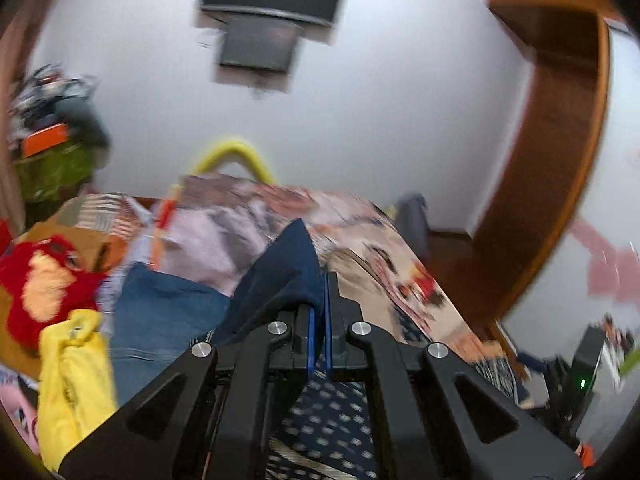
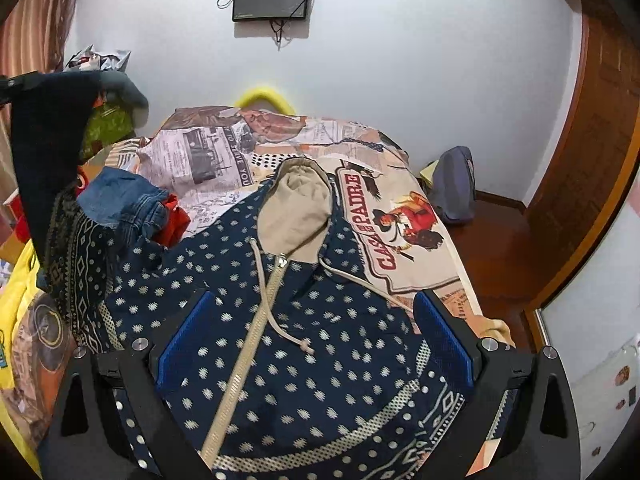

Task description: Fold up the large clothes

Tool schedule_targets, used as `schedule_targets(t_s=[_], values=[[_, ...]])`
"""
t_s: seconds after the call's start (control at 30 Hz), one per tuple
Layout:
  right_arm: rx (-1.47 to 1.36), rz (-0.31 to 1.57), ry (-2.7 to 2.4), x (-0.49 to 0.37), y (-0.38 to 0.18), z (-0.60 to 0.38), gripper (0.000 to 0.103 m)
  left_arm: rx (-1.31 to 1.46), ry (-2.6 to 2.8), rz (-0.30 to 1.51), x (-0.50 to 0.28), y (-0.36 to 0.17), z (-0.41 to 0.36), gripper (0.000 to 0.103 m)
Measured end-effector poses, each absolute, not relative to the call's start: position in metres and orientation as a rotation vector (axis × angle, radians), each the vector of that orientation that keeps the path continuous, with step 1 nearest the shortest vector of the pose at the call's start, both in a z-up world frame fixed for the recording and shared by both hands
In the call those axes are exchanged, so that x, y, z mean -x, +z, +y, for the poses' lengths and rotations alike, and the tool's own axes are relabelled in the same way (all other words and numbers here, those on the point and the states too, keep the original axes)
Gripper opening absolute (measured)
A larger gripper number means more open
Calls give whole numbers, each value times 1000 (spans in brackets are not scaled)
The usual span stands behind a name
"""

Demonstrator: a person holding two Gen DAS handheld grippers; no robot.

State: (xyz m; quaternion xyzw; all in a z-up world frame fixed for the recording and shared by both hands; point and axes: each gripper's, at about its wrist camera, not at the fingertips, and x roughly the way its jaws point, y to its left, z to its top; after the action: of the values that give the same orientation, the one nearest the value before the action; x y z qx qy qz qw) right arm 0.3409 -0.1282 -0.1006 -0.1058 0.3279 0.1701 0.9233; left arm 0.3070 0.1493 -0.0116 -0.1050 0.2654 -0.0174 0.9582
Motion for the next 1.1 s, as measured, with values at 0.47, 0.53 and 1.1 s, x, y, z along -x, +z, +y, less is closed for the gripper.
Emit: schedule_targets(t_s=[0.47, 0.53, 1.1], values=[[225, 776, 320, -334, -130, -178, 98, 24, -291, 1028, -335, -181, -2, 3], [243, 791, 317, -330, -135, -179, 98, 3, -295, 1089, -333, -199, -8, 5], [341, 762, 382, -302, -124, -141, 98, 141, -201, 949, -273, -140, 89, 65]])
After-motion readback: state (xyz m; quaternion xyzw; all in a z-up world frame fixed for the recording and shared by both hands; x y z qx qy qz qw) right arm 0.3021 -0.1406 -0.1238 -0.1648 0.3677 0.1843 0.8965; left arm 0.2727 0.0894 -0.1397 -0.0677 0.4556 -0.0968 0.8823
